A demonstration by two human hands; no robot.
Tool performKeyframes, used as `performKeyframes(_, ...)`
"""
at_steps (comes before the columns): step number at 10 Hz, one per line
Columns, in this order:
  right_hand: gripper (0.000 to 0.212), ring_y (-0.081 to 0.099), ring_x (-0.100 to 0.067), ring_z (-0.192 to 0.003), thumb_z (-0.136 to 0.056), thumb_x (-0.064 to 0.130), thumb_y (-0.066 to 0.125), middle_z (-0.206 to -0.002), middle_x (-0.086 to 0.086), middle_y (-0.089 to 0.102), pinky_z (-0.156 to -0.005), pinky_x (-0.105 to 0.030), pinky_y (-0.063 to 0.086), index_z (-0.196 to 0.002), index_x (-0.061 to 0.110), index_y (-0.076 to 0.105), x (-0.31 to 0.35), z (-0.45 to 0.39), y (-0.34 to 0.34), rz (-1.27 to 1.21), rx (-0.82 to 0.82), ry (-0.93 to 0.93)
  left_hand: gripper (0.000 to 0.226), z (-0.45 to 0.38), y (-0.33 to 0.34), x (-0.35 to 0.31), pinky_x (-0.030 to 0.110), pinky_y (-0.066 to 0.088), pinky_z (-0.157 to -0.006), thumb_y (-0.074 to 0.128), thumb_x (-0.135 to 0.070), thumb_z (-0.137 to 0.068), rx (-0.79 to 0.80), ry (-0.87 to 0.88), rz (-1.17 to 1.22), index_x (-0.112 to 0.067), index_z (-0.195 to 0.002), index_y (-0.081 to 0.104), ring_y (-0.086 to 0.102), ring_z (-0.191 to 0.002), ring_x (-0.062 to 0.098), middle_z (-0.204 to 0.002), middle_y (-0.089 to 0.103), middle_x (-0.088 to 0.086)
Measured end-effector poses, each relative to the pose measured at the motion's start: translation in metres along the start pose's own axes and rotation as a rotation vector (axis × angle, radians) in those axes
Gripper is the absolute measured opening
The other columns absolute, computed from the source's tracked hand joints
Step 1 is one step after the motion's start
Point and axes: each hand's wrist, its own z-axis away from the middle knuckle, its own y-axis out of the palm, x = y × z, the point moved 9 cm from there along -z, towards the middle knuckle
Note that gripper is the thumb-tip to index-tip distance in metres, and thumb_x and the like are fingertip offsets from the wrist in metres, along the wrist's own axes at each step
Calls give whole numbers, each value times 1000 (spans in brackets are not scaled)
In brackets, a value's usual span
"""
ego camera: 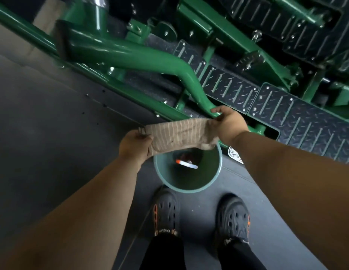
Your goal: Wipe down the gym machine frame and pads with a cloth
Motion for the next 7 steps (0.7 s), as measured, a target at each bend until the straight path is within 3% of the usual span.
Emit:
performKeyframes(2,43,72,-14,-93,-91,25,75,-99,13,73,-96,-28,56,-132,32,62,-20,-13,26,6,80,19,9,-26,11,9,25,52,-57,74,-22,-94,22,5,-33,-13,-93,71,70,-73,21,-84,75,4)
performKeyframes(3,45,70,-16,-92,-92,24,71,-104,8,73,-92,-27,55,-135,33,60,-29,-9,23,55,51,30,18,-26,13,13,24,53,-63,76,-25,-90,27,9,-47,-15,-104,72,75,-80,18,-89,78,0)
performKeyframes(4,37,73,-22,-90,-92,25,66,-101,5,75,-88,-32,59,-125,42,60,-37,-11,17,81,7,43,15,-26,10,11,27,49,-71,73,-23,-92,-33,45,-128,-13,-102,67,69,-76,16,-79,72,-2)
performKeyframes(5,36,70,-25,-102,-94,28,65,-117,1,71,-98,-36,57,-129,38,63,-31,-10,12,187,-6,0,41,-20,7,10,34,53,-91,77,-26,-92,-85,15,-168,-19,-127,57,64,-94,22,-95,66,-4)
performKeyframes(6,46,60,-29,-124,-96,33,65,-142,-5,56,-110,-39,48,-142,32,59,-16,-2,5,257,-47,-70,34,-15,5,5,42,56,-97,77,-30,-91,-87,32,-198,-22,-119,60,67,-103,27,-104,67,-2)
performKeyframes(7,36,63,-28,-112,-98,33,62,-131,-6,59,-105,-39,51,-133,29,64,-2,16,-1,268,-14,-102,16,-3,3,-9,39,57,-90,74,-32,-91,-37,73,-226,-26,-101,64,70,-96,23,-95,70,-7)
